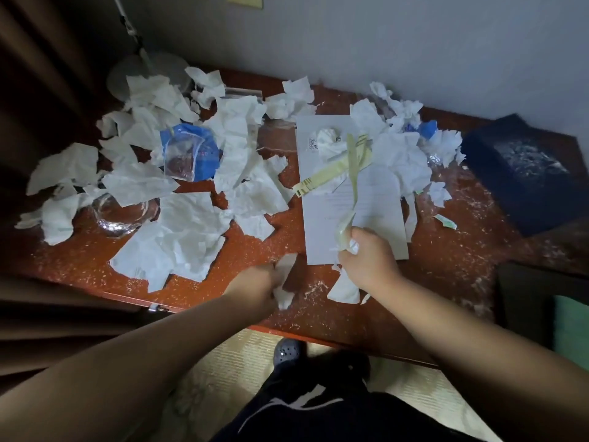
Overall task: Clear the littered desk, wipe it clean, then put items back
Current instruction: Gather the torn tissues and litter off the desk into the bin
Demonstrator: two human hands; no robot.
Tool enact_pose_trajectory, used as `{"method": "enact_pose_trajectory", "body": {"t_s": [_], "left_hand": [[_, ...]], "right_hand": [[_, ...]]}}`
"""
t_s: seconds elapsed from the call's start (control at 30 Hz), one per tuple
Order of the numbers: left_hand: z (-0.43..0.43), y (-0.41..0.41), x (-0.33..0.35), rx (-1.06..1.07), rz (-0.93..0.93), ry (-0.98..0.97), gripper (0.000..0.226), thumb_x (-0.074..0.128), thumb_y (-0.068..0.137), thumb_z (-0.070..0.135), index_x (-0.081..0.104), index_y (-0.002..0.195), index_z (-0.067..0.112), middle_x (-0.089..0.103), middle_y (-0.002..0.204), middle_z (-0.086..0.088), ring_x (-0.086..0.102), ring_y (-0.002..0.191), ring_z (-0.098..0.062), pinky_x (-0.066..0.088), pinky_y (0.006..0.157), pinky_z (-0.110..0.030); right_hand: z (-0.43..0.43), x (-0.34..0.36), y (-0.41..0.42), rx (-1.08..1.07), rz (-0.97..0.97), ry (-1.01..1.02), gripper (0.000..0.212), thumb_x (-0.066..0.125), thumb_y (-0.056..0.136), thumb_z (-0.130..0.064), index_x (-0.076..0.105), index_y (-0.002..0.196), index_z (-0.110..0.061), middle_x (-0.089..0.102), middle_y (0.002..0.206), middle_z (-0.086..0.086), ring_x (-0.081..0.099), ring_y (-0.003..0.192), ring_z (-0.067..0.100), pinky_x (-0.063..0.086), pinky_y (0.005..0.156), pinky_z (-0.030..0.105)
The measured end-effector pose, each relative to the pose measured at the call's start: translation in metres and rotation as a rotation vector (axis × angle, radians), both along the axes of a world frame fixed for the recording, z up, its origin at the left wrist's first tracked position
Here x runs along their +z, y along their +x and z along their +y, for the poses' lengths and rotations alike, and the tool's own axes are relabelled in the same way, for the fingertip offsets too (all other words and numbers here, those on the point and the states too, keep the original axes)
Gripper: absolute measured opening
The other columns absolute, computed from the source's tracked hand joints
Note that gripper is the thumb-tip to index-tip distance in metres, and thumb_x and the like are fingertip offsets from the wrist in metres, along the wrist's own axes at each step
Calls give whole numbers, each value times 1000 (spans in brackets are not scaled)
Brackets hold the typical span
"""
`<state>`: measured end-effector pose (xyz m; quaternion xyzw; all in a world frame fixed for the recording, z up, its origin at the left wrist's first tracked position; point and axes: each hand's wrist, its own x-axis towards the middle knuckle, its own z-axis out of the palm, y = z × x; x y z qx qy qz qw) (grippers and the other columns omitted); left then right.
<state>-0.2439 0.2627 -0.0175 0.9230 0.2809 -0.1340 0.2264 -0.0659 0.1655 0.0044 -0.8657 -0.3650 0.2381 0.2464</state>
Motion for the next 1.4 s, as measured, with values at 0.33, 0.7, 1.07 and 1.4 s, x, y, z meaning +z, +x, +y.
{"method": "enact_pose_trajectory", "body": {"t_s": [0.33,0.7,1.07,1.4], "left_hand": [[0,70,63,198,-411,-30,15,59,76,-5,60,68,8,54,68,-1,47,56,-6,37,50,-15],[-39,89,74,493,-359,5,12,59,80,-5,67,79,4,63,79,-10,55,68,-22,45,62,-28],[-59,67,-1,656,-118,-74,19,55,79,-6,67,73,7,64,73,-6,59,66,-19,47,56,-25],[-34,147,43,375,-338,-72,14,58,81,-1,63,74,10,58,75,-3,54,65,-18,41,56,-22]], "right_hand": [[-60,34,44,-228,-91,-5,18,61,86,-15,62,104,-10,59,104,2,57,95,20,48,75,28],[-193,57,87,-376,-99,96,9,60,86,-10,55,89,-17,54,85,-3,48,78,17,32,54,21],[-164,16,73,-187,14,-8,10,61,88,-16,52,89,-20,59,89,-4,60,88,15,48,62,20],[-114,19,102,-256,15,-62,32,61,90,-19,57,122,-15,59,119,-1,56,106,16,48,78,22]]}}
